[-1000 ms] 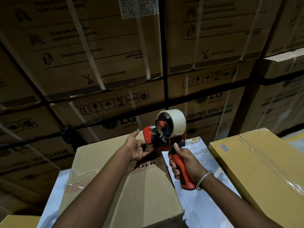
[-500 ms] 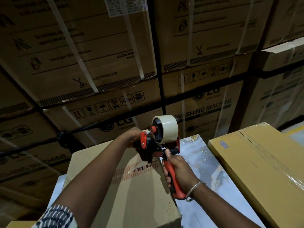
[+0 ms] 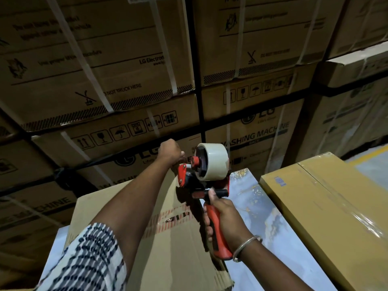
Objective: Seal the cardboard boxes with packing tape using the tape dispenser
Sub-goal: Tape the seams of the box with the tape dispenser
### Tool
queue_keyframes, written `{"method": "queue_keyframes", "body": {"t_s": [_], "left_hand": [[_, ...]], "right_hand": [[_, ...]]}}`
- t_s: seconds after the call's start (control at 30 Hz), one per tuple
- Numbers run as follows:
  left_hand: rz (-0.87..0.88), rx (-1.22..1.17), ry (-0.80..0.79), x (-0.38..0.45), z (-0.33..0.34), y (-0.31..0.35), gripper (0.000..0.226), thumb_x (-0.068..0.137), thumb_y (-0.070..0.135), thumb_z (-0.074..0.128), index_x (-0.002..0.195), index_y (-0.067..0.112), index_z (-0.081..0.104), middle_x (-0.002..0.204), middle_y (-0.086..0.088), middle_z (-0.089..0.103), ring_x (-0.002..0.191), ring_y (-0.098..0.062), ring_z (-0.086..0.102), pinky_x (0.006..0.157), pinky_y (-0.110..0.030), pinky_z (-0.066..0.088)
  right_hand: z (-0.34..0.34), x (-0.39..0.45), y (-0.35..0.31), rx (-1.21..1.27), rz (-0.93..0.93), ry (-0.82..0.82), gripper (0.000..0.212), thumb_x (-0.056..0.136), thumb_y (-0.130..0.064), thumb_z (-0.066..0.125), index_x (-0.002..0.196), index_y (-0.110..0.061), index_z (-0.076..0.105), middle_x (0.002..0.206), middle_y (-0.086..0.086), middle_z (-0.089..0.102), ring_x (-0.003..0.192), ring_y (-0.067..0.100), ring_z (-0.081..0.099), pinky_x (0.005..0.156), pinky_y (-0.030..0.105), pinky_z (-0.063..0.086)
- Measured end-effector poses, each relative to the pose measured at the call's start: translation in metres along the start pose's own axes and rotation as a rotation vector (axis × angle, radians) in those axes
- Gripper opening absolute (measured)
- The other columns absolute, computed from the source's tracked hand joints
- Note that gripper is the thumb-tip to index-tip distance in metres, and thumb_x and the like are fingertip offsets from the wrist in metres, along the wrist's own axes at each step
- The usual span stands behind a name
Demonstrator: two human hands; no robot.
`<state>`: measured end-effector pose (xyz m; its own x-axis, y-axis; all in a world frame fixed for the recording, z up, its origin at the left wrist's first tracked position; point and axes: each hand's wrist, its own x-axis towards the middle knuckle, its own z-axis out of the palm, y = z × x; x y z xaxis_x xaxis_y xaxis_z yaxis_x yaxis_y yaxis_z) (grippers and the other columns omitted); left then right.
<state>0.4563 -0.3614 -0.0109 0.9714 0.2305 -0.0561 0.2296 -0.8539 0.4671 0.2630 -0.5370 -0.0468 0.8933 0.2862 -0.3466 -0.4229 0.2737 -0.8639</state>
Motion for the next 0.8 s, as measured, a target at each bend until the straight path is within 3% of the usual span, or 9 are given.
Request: {"method": "queue_keyframes", "body": {"t_s": [0.07,0.23,0.4,0.57,0.63,0.7,0.8], "left_hand": [[-0.006,0.003,-0.002,0.006,0.002,0.0,0.014,0.089,0.015,0.068,0.083,0.005,0.075,0.076,-0.007,0.068,0.077,-0.021,0.063,0.065,-0.031,0.046],[0.008,-0.001,-0.08,0.018,0.01,-0.006,0.018,0.092,0.018,0.067,0.085,0.005,0.078,0.087,-0.011,0.073,0.088,-0.025,0.069,0.08,-0.036,0.056],[0.008,0.023,-0.092,0.028,0.019,-0.016,0.021,0.09,0.027,0.073,0.093,0.007,0.076,0.09,-0.007,0.07,0.087,-0.02,0.065,0.072,-0.031,0.05],[-0.028,0.041,-0.107,0.034,0.024,-0.024,0.023,0.089,0.03,0.074,0.09,0.007,0.073,0.092,-0.007,0.07,0.086,-0.019,0.064,0.061,-0.026,0.042],[-0.052,0.049,-0.108,0.036,0.027,-0.026,0.025,0.09,0.029,0.072,0.089,0.004,0.071,0.091,-0.008,0.068,0.085,-0.02,0.062,0.064,-0.029,0.042],[-0.077,0.038,-0.087,0.034,0.029,-0.025,0.019,0.093,0.022,0.064,0.083,0.005,0.063,0.088,-0.008,0.061,0.081,-0.02,0.055,0.065,-0.029,0.04],[-0.075,0.057,-0.046,0.027,0.034,-0.026,0.024,0.092,0.018,0.055,0.071,0.007,0.059,0.079,-0.009,0.059,0.064,-0.016,0.049,0.05,-0.027,0.033]], "right_hand": [[0.002,0.0,0.002,0.007,0.011,0.004,0.052,0.096,-0.057,0.052,0.084,-0.006,0.049,0.058,0.01,0.044,0.041,0.02,0.038,0.044,0.023,0.031],[0.005,-0.002,0.007,0.052,0.014,0.012,0.054,0.096,-0.057,0.052,0.079,-0.005,0.05,0.058,0.011,0.043,0.039,0.02,0.037,0.043,0.022,0.032],[0.006,-0.001,0.003,0.015,-0.018,0.005,0.057,0.096,-0.057,0.05,0.069,-0.007,0.05,0.057,0.012,0.044,0.04,0.021,0.039,0.044,0.024,0.035],[0.008,0.001,0.001,0.005,0.004,0.015,0.056,0.093,-0.058,0.05,0.075,-0.006,0.051,0.058,0.012,0.046,0.04,0.02,0.04,0.044,0.025,0.034],[0.007,0.002,0.002,0.004,0.016,0.012,0.056,0.091,-0.059,0.051,0.078,-0.005,0.051,0.058,0.012,0.046,0.04,0.02,0.039,0.043,0.025,0.034],[0.007,0.003,0.002,0.007,0.03,0.01,0.057,0.087,-0.061,0.052,0.078,-0.005,0.052,0.058,0.011,0.046,0.04,0.02,0.039,0.042,0.024,0.034],[0.006,0.005,0.003,0.019,0.054,0.018,0.057,0.082,-0.064,0.054,0.073,-0.008,0.053,0.058,0.011,0.045,0.039,0.019,0.038,0.041,0.022,0.034]]}}
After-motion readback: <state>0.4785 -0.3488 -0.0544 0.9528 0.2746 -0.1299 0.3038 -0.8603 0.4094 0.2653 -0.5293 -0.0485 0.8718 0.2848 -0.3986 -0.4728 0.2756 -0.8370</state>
